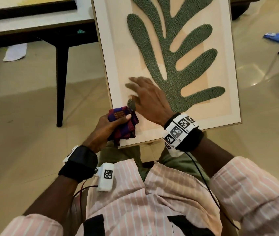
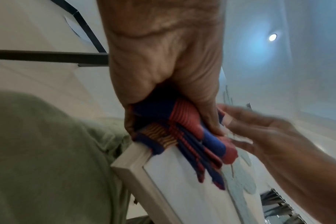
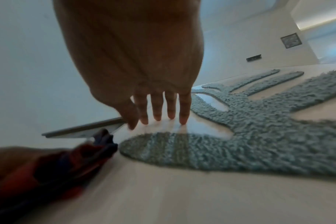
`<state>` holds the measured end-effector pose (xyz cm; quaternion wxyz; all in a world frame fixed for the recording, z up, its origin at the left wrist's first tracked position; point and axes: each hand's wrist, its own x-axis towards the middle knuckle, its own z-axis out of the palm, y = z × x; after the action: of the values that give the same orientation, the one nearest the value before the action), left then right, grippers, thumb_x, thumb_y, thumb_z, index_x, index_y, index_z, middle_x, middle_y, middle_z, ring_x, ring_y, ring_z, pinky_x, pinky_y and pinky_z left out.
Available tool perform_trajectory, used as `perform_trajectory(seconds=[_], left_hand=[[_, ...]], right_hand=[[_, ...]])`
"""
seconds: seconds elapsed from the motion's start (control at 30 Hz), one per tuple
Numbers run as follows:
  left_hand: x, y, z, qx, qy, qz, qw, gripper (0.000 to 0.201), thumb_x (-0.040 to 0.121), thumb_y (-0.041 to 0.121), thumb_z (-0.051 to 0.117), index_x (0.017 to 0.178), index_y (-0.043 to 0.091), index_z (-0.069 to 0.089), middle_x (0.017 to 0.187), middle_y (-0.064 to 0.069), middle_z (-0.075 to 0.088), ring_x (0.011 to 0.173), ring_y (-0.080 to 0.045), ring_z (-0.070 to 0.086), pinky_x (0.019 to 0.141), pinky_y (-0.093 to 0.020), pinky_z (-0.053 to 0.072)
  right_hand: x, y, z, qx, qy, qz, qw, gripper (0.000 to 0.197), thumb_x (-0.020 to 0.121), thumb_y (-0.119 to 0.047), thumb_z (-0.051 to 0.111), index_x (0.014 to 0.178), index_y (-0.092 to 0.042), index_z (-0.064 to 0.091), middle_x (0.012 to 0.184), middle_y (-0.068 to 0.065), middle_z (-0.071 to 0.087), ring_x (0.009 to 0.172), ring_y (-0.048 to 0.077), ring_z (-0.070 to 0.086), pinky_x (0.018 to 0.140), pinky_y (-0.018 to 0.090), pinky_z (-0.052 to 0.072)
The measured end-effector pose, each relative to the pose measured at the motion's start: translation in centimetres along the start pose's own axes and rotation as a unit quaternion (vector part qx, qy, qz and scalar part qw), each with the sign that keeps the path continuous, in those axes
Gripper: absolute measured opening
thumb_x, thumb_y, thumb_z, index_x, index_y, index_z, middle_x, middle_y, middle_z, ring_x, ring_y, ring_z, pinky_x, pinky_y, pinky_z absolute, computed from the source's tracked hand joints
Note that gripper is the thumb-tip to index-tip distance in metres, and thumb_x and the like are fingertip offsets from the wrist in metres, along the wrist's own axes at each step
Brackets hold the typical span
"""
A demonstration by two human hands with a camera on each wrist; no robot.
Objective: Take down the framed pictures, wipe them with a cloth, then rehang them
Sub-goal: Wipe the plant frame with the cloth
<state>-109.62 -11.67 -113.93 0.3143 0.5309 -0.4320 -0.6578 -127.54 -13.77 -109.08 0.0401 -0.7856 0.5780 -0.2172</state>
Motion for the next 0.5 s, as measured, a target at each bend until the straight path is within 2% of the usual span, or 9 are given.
perform_trajectory(seconds=[0.03, 0.1, 0.2, 0.23, 0.33, 0.4, 0.5], left_hand=[[0.2, 0.1, -0.7, -0.006, 0.003, 0.001, 1.000, 0.056, 0.068, 0.035, 0.078, 0.119, 0.016, 0.063, 0.106, -0.006, 0.073, 0.095, -0.022, 0.071, 0.071, -0.034, 0.059], [0.7, 0.0, -2.2, -0.016, 0.010, 0.003, 1.000, 0.059, 0.065, 0.039, 0.081, 0.116, 0.015, 0.064, 0.108, -0.008, 0.072, 0.095, -0.023, 0.071, 0.070, -0.035, 0.060], [0.7, 0.1, -2.9, -0.013, 0.014, 0.011, 1.000, 0.082, 0.046, 0.058, 0.089, 0.112, 0.016, 0.066, 0.104, -0.007, 0.074, 0.093, -0.023, 0.071, 0.071, -0.035, 0.061], [1.1, 0.6, -2.8, -0.017, 0.018, 0.022, 0.999, 0.082, 0.045, 0.060, 0.088, 0.110, 0.017, 0.066, 0.102, -0.005, 0.074, 0.094, -0.022, 0.071, 0.071, -0.035, 0.061], [2.7, 3.9, -2.3, -0.049, 0.045, 0.067, 0.996, 0.056, 0.067, 0.044, 0.076, 0.113, 0.015, 0.065, 0.108, -0.008, 0.072, 0.104, -0.027, 0.068, 0.083, -0.039, 0.059], [3.8, 5.8, -2.2, -0.056, 0.059, 0.091, 0.993, 0.055, 0.072, 0.040, 0.071, 0.119, 0.010, 0.063, 0.114, -0.013, 0.070, 0.107, -0.030, 0.067, 0.088, -0.044, 0.057], [4.2, 5.5, -1.9, -0.041, 0.069, 0.097, 0.992, 0.059, 0.070, 0.042, 0.072, 0.119, 0.010, 0.062, 0.115, -0.015, 0.069, 0.108, -0.031, 0.066, 0.091, -0.047, 0.055]], right_hand=[[0.2, 0.4, 0.3, -0.029, -0.042, -0.026, 0.998, 0.047, 0.097, -0.027, 0.053, 0.142, -0.017, 0.046, 0.154, 0.004, 0.037, 0.141, 0.024, 0.032, 0.105, 0.041, 0.038], [0.0, 0.7, 1.2, -0.061, -0.089, -0.057, 0.993, 0.061, 0.097, -0.033, 0.053, 0.151, -0.017, 0.031, 0.162, 0.005, 0.020, 0.149, 0.027, 0.017, 0.114, 0.043, 0.025], [-1.0, 0.6, 2.1, -0.082, -0.091, -0.072, 0.990, 0.068, 0.097, -0.040, 0.050, 0.154, -0.016, 0.023, 0.163, 0.004, 0.012, 0.151, 0.026, 0.008, 0.119, 0.042, 0.015], [-1.2, 0.6, 2.1, -0.083, -0.093, -0.072, 0.990, 0.069, 0.096, -0.041, 0.050, 0.155, -0.016, 0.021, 0.164, 0.004, 0.011, 0.151, 0.026, 0.007, 0.119, 0.042, 0.015], [-0.8, 1.0, 2.0, -0.078, -0.102, -0.076, 0.989, 0.076, 0.094, -0.048, 0.053, 0.155, -0.015, 0.020, 0.164, 0.004, 0.010, 0.151, 0.026, 0.006, 0.119, 0.041, 0.014], [-0.7, 1.1, 1.9, -0.079, -0.111, -0.077, 0.988, 0.083, 0.091, -0.052, 0.056, 0.156, -0.015, 0.019, 0.163, 0.003, 0.011, 0.151, 0.026, 0.007, 0.119, 0.042, 0.016], [-0.9, 1.2, 2.2, -0.086, -0.113, -0.073, 0.987, 0.088, 0.088, -0.055, 0.059, 0.156, -0.015, 0.019, 0.163, 0.003, 0.011, 0.151, 0.026, 0.008, 0.118, 0.042, 0.017]])
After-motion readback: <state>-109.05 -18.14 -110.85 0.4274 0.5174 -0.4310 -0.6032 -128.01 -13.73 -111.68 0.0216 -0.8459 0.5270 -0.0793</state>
